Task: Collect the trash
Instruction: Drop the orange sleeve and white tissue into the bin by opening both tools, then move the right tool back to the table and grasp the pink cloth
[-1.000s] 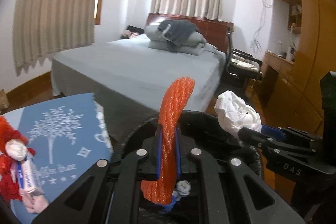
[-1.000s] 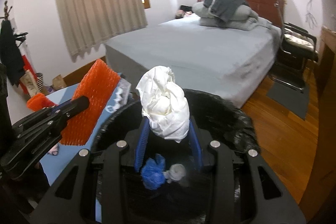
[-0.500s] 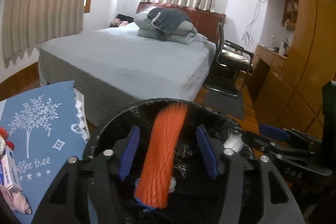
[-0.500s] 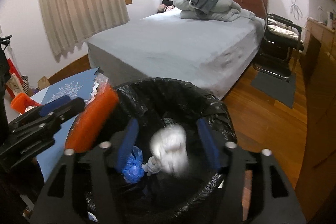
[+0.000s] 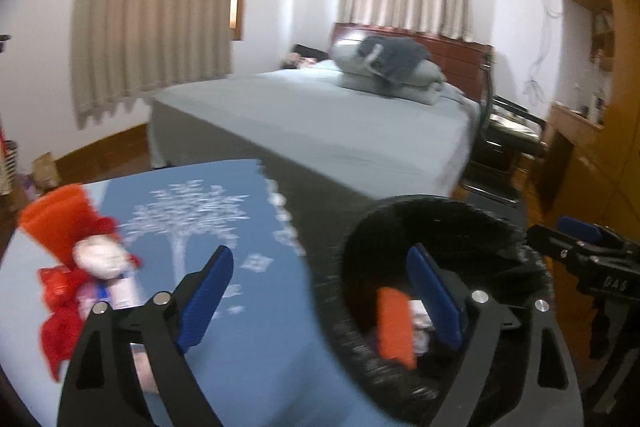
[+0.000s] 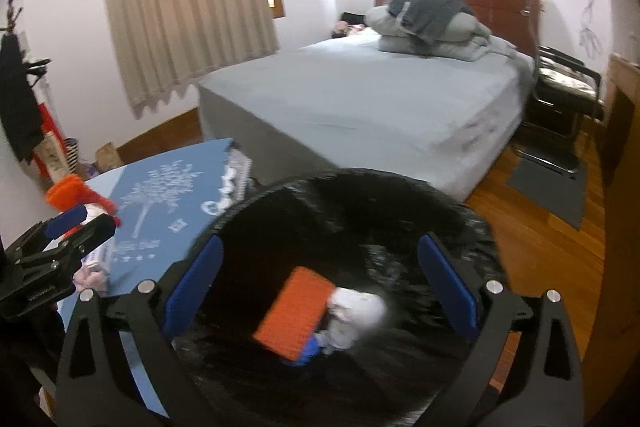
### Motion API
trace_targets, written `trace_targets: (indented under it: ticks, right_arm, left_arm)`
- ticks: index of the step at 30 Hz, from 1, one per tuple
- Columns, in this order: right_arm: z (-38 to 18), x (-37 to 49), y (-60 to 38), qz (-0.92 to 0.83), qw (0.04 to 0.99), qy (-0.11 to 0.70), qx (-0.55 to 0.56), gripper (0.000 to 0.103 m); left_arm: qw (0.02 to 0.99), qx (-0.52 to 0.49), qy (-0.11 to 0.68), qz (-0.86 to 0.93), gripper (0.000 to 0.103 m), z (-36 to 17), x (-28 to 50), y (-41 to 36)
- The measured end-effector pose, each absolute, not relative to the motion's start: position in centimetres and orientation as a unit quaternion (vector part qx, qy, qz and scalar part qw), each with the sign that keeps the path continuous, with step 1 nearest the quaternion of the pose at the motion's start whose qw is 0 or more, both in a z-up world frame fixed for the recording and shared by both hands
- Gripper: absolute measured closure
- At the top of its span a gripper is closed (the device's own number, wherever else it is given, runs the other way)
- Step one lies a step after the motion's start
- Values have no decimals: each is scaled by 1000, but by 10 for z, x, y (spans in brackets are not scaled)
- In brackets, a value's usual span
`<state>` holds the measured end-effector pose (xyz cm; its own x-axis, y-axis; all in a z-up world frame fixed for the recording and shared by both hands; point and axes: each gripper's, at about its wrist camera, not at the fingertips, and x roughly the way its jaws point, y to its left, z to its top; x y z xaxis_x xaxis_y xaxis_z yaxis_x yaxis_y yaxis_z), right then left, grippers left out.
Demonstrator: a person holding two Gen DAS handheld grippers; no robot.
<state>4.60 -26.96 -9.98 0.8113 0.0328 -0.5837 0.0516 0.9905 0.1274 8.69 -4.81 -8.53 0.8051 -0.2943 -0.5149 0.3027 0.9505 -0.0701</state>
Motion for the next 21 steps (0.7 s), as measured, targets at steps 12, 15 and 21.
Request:
trace_targets:
  ticks: [12,15,21]
  right_arm:
    - [-95,72,-168,110,944,308,51,7]
    - [-99,75,-144,136,939,314,44,7]
    - [-109,82,-96,176,929,324,23,7]
  left_arm:
    - [959,-5,280,-33,16,-95,61,63]
    - [959,-4,285,-12,16,-101,53,82]
    - [955,-15,295,34,16,-115,42,120]
